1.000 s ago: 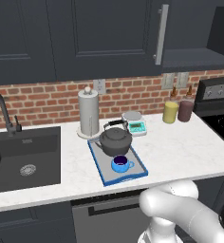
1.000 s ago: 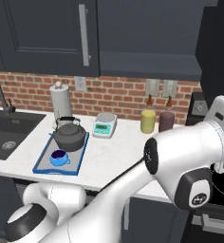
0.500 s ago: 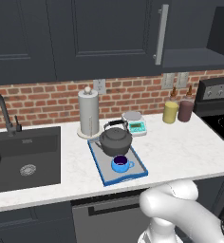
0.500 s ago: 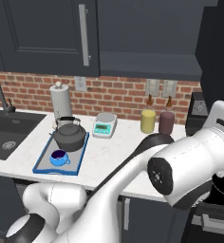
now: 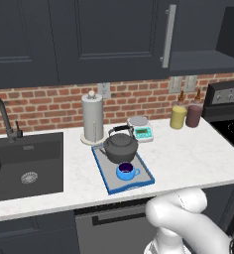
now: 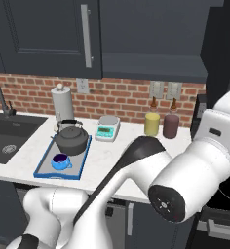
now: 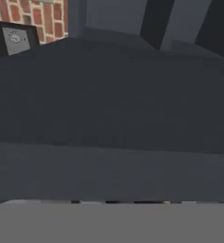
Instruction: Pick the kettle from the counter and place it on the tray. Then pick the mug from the cabinet and place it on the tray. Then close the cabinet doors.
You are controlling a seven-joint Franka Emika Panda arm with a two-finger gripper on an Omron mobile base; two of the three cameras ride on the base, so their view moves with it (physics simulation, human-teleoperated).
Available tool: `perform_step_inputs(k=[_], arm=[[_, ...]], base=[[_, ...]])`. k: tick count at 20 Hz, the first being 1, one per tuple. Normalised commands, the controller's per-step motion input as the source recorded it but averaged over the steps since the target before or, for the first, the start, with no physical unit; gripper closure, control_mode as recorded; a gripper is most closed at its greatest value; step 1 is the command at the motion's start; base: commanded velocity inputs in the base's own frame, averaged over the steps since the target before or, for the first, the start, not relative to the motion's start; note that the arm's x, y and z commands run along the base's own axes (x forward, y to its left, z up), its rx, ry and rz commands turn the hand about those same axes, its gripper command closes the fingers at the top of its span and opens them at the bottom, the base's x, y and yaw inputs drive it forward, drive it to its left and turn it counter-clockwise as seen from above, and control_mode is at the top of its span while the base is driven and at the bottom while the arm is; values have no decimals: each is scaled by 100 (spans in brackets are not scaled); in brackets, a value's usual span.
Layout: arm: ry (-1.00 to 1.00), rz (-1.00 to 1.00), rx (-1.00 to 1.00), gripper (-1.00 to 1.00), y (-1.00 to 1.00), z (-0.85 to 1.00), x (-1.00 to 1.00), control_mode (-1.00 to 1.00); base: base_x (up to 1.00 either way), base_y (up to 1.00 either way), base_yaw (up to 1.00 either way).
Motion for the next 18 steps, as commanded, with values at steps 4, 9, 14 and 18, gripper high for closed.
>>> perform_step_inputs(k=[4, 9, 14, 18], arm=[[0, 22, -1, -100, 37, 0, 16, -100], [0, 23, -3, -100, 43, 0, 16, -100], [0, 24, -3, -100, 45, 0, 13, -100], [0, 23, -6, -100, 49, 0, 15, -100]], base=[[0, 0, 0], [0, 0, 0], [0, 0, 0], [0, 0, 0]])
